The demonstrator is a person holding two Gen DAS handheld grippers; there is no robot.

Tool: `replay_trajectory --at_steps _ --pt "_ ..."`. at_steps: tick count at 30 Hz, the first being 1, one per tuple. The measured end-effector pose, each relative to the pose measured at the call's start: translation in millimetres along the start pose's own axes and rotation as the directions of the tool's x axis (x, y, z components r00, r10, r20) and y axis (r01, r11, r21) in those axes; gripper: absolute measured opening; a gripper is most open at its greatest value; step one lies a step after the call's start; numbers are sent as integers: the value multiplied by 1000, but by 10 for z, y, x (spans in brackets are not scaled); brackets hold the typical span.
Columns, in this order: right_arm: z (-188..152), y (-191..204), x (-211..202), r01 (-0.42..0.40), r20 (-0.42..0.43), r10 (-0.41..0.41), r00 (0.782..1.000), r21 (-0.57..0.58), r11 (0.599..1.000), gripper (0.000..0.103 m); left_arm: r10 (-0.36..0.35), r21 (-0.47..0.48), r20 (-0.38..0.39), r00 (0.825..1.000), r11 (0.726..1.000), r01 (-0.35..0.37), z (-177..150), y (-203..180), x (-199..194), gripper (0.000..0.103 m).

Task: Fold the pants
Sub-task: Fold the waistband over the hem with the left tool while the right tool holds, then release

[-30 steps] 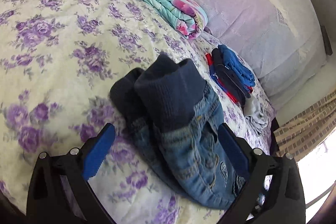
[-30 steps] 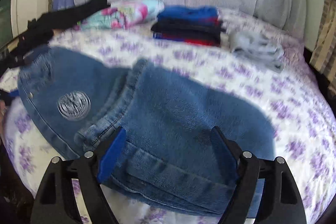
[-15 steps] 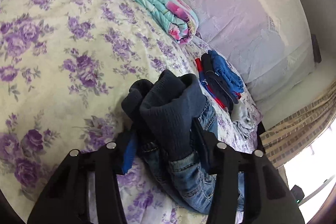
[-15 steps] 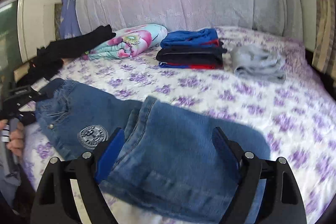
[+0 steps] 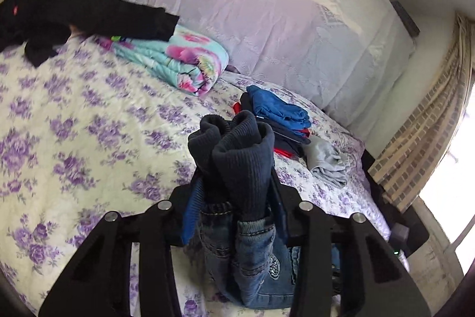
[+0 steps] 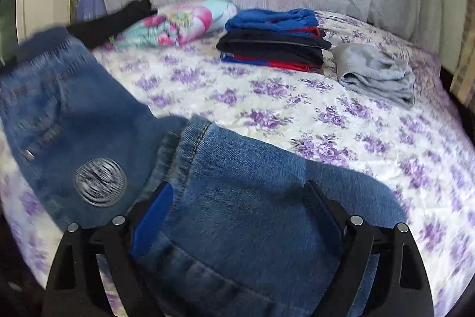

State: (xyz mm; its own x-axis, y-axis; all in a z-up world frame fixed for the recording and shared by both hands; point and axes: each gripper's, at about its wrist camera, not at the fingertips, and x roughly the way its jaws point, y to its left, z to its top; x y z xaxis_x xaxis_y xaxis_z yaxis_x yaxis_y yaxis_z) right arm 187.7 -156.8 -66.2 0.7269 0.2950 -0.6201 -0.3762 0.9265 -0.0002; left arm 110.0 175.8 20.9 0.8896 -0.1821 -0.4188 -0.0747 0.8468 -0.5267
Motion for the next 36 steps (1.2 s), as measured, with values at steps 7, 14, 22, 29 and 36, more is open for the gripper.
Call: replay_trajectory --at_steps 7,14,22,29,36 --pt "-77 -99 -92 -57 21 55 998 59 997 90 66 -74 -37 997 995 -68 -111 207 134 49" --pt "-114 -110 -141 -74 32 71 997 76 994 90 4 -140 -54 999 990 -12 -99 439 119 32" --pt "-198 -208 -173 23 -36 -22 999 34 999 91 -95 229 13 995 969 90 -50 -783 -154 27" --pt "-118 -316 -350 -45 45 41 998 101 994 93 -169 329 -56 984 927 178 -336 -1335 74 26" --pt "136 -133 352 141 -142 -157 977 -115 983 97 -179 303 -72 981 933 192 -370 -1443 127 26"
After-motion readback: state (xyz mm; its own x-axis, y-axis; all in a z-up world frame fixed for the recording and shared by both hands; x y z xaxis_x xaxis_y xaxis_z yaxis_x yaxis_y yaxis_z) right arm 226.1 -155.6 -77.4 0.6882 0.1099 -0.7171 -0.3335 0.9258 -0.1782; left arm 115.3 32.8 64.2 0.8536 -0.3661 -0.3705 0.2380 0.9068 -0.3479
